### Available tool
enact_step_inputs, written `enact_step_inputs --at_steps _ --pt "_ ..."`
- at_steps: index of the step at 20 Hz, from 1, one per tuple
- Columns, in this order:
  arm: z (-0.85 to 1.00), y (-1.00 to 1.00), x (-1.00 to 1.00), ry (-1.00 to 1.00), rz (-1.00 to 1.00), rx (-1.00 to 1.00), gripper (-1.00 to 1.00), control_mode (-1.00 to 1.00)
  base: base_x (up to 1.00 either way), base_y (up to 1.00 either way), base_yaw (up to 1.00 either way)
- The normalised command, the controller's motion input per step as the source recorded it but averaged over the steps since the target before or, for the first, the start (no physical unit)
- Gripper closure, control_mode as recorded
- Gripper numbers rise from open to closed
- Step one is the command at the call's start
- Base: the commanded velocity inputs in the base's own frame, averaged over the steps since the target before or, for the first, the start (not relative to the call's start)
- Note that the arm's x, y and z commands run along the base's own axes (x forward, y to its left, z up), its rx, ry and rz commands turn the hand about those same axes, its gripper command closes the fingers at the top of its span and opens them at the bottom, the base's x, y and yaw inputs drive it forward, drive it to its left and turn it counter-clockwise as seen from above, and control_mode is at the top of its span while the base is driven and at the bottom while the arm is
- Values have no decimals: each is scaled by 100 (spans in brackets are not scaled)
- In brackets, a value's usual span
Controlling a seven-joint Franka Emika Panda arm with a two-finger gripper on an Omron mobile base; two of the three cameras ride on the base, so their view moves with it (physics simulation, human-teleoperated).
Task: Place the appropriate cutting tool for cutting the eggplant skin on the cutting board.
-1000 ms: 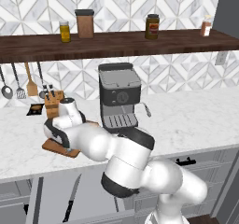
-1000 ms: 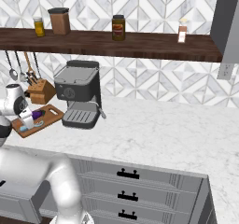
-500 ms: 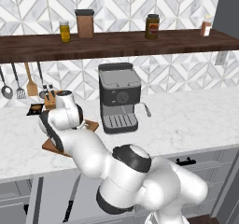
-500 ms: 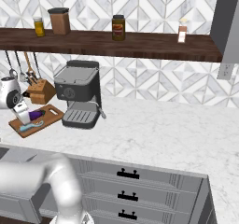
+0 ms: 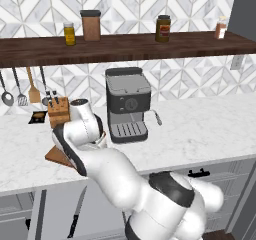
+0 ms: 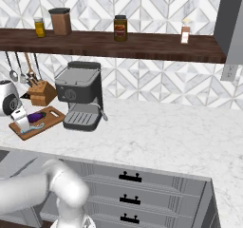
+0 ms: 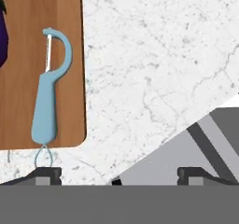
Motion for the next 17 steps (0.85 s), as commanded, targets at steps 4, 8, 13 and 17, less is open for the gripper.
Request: enact_step_inputs --at_steps 4,8,13,17 --pt "25 -98 -61 -5 0 0 -100 -100 0 0 0" --pt "56 -95 -67 0 1 2 -100 -100 0 0 0" --pt "70 -85 -91 -2 13 0 -100 -100 0 0 0" --pt "60 -81 -99 -1 16 0 -100 -100 0 0 0"
